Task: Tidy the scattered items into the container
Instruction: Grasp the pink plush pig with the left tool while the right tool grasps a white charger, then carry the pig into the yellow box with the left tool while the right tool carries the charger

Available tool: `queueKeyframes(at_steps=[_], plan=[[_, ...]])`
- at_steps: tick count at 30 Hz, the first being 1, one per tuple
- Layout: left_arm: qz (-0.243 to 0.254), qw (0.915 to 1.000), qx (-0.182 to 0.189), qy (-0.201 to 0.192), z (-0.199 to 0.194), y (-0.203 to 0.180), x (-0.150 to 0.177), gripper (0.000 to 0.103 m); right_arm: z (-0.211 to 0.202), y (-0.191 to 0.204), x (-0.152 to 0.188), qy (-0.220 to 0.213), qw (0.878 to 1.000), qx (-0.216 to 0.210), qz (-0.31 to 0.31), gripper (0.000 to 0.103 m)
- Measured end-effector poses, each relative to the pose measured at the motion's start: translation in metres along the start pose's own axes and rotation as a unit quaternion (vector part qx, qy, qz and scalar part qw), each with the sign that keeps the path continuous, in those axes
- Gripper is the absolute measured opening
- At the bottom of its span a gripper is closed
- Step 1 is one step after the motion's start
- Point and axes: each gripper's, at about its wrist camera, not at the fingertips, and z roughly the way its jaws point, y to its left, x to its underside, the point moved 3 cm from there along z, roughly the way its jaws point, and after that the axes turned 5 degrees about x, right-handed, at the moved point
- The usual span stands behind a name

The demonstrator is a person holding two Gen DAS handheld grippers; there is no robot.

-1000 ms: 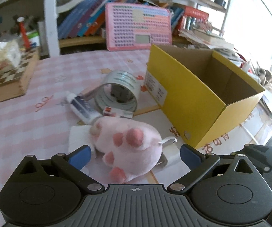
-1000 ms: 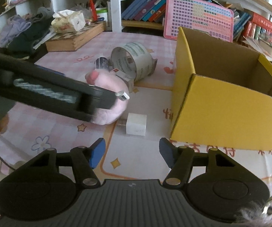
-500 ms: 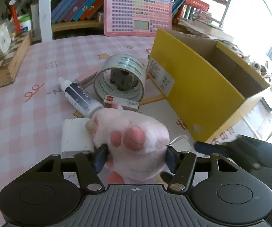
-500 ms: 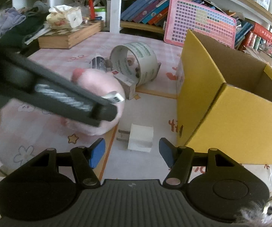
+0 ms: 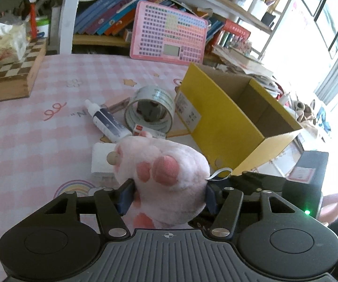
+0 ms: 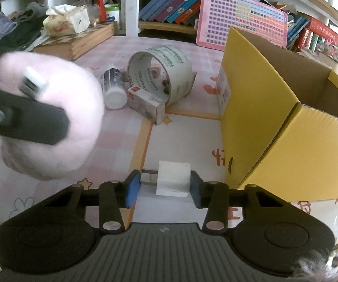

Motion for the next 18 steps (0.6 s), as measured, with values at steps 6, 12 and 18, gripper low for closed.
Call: queueKeyframes(at_steps=[6, 12, 18], plan=[[-0.008, 0.9999, -0.004, -0.005, -0.015, 0.007, 0.0, 0.059, -0.005, 0.0, -0.001, -0.005, 1.0, -0.008, 0.009, 0.041], [-0.017, 0.9998, -0.003, -0.014, -0.031, 0.012, 0.002, 0.059, -0.029, 0.001, -0.004, -0.011, 0.999, -0.04, 0.004, 0.041], [-0.022, 0.9991, 0.017, -0.032, -0.053, 0.007, 0.003, 0.059, -0.066, -0.004, -0.006, -0.018, 0.998, -0.063, 0.003, 0.041]])
